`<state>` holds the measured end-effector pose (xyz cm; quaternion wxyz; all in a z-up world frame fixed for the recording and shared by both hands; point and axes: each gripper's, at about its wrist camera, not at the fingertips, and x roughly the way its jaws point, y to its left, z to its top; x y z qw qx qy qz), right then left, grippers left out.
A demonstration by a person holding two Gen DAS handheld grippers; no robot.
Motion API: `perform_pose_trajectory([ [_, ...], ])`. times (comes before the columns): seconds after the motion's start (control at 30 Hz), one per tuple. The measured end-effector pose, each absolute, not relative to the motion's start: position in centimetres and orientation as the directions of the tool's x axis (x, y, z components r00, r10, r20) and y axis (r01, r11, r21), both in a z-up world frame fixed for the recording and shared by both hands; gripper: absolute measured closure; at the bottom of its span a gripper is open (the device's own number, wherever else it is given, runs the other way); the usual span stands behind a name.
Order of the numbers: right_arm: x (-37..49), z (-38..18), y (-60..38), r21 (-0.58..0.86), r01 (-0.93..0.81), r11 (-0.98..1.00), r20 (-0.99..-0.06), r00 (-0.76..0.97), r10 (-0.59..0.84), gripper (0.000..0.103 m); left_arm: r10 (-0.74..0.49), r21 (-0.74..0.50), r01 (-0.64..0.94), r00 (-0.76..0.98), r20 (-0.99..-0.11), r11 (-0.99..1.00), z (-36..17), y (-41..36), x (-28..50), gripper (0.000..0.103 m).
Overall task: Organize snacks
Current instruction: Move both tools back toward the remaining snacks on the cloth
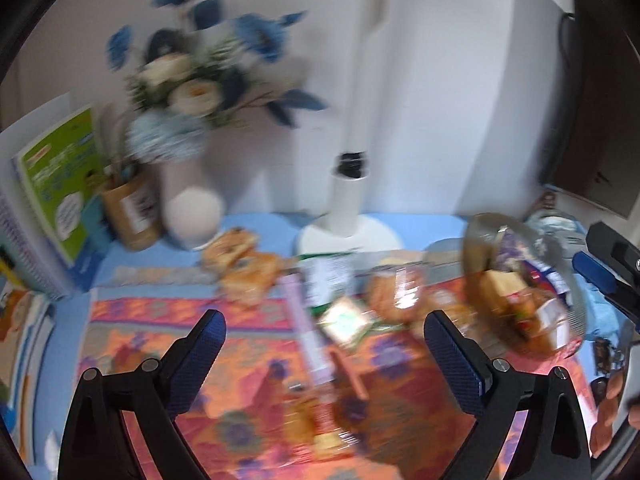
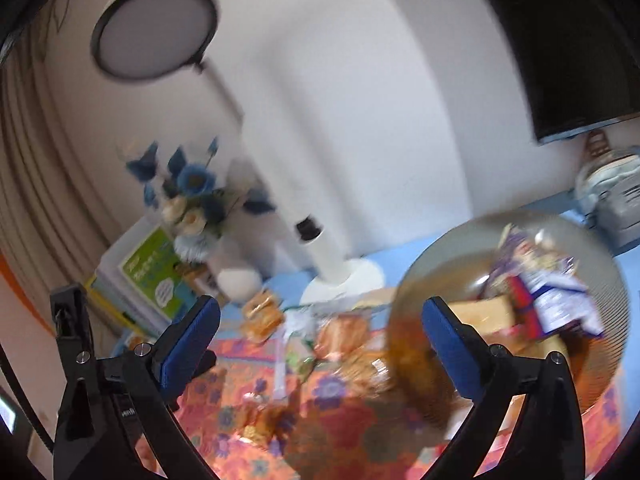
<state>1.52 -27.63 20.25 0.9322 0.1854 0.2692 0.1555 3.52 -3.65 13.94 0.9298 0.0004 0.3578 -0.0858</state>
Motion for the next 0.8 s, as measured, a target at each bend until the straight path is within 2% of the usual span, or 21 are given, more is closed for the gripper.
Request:
perform_pose_trajectory([
  [0.2,1.5,16.0,-23.1,0.412,-0.202,0.889,-0.513,0.754,0.41,0.0,-0.159,-0.107,0.118,0.689,-0.707,0.987,10.6,0.5,2.6,0.004],
  [0.47,1.5,9.1,-21.8,0.429,-0.105,0.897,-0.588,0.721,0.366,0.0,-0.228,-0.176,0.145,0.606,-0.762,0.974,4.5,0.1,1.1,0.004],
  [0.8,2.6,6.0,-24.1,0.49,0.05,0.871,-0.561,0.783,0.271,0.0,-0.214,-0.161,0.141,0.596,-0.774,0.977,0.8,-1.7,0.6,0.004],
])
